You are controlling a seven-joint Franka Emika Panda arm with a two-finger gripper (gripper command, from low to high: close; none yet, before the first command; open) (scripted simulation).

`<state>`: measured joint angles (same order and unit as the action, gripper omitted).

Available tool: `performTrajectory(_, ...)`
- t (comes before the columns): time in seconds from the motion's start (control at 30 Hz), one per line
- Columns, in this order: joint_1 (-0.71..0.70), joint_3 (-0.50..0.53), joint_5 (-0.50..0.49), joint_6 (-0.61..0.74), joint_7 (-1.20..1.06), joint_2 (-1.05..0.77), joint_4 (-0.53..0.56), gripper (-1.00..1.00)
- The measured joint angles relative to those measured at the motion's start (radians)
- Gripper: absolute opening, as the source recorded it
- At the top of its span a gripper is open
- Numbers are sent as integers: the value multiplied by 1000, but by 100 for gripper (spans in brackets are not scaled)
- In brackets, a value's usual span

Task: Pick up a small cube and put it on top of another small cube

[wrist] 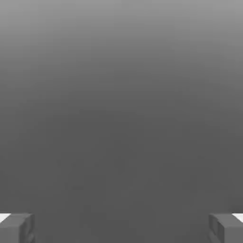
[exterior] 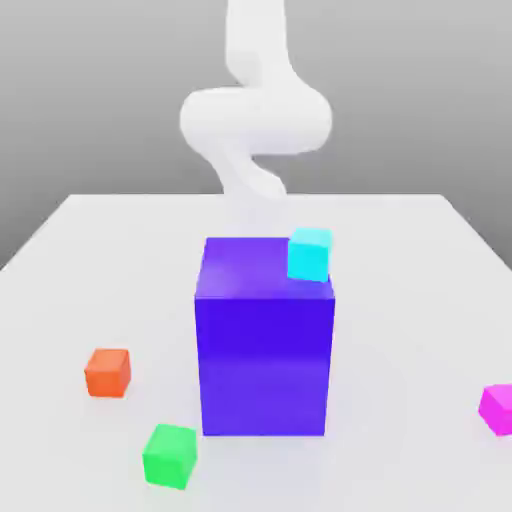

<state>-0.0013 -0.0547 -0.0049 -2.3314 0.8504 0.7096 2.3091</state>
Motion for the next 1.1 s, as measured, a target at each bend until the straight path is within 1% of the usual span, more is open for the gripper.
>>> performTrajectory(0.3, 3, -213, -55, -116, 211, -325, 34, 0)
performTrajectory(0.53, 32, -357, -157, -203, 414, -581, 59, 0)
performTrajectory(0.6, 64, -386, -196, -226, 480, -657, 65, 0)
performTrajectory(0.77, 154, -407, -282, -283, 634, -846, 81, 0)
performTrajectory(0.9, 238, -412, -320, -333, 737, -990, 96, 0)
performTrajectory(0.97, 281, -385, -359, -372, 783, -1062, 89, 0)
performTrajectory(1.07, 354, -301, -442, -446, 851, -1171, 63, 0)
performTrajectory(1.1, 376, -276, -457, -465, 862, -1196, 56, -100)
